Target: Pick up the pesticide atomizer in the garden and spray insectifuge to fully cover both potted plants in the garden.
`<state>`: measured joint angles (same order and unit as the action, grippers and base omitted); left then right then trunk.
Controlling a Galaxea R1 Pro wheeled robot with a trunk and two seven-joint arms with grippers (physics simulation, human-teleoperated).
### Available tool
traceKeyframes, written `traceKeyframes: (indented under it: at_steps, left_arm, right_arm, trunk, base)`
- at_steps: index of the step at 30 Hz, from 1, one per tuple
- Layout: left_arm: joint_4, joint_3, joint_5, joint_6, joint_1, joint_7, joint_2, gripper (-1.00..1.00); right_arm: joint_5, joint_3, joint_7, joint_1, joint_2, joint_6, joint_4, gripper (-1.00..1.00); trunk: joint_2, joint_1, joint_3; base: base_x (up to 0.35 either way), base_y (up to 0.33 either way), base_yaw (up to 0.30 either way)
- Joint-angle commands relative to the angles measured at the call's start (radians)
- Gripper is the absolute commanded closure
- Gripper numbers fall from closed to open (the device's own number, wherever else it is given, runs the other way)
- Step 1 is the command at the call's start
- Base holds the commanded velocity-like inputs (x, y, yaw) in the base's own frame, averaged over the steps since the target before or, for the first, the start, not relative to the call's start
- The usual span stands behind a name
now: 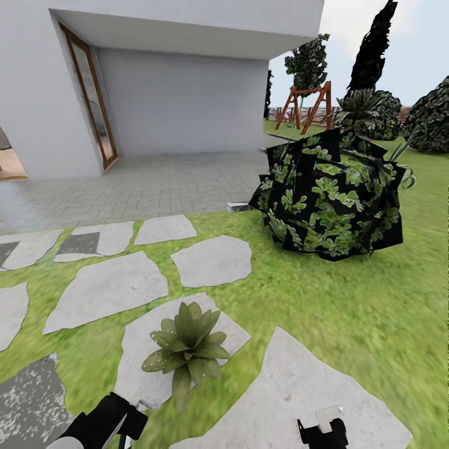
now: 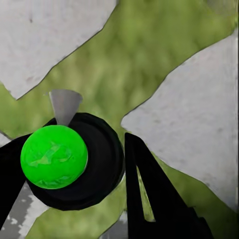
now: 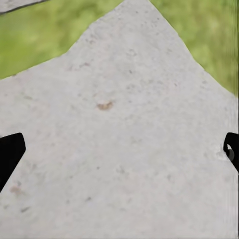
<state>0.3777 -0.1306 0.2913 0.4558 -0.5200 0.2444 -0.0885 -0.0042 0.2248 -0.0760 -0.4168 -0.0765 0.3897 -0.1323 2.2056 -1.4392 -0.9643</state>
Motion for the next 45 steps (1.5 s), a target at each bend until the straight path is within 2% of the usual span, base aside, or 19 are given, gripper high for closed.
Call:
traceKeyframes:
  at_steps: [1,9,20,34,45]
  left_arm:
    - [0.003,-0.001,0.011,0.004,0.0,0.007,-0.001,1.0]
    - [0.003,-0.001,0.011,0.006,0.0,0.006,-0.001,1.0]
    - [0.003,-0.001,0.008,0.006,0.0,0.007,-0.001,1.0]
    - [0.003,-0.002,0.011,0.006,0.0,0.007,0.007,1.0]
    - [0.001,-0.003,0.012,0.007,0.0,0.007,0.007,1.0]
  right_arm:
    - [0.0,0.008,-0.007,0.0,0.0,0.001,0.0,-1.0]
    - [0.0,0.008,-0.007,0.0,0.001,0.001,0.0,-1.0]
    - [0.0,0.008,-0.007,0.0,0.001,0.001,0.0,-1.0]
    - [0.0,0.008,-0.007,0.0,0.003,0.001,0.0,-1.0]
    - [0.0,0.008,-0.007,0.0,0.003,0.001,0.0,-1.0]
  trunk:
    - [0.0,0.0,-0.001]
    - [0.0,0.0,-0.001]
    - [0.0,0.0,-0.001]
    - [0.0,0.0,-0.001]
    - [0.0,0.0,-0.001]
  base:
    - [0.0,-0.273,0.0]
    - [-0.072,-0.261,0.164]
    - [-0.021,-0.04,0.268]
    - [0.047,-0.254,0.026]
    - [0.0,-0.139,0.206]
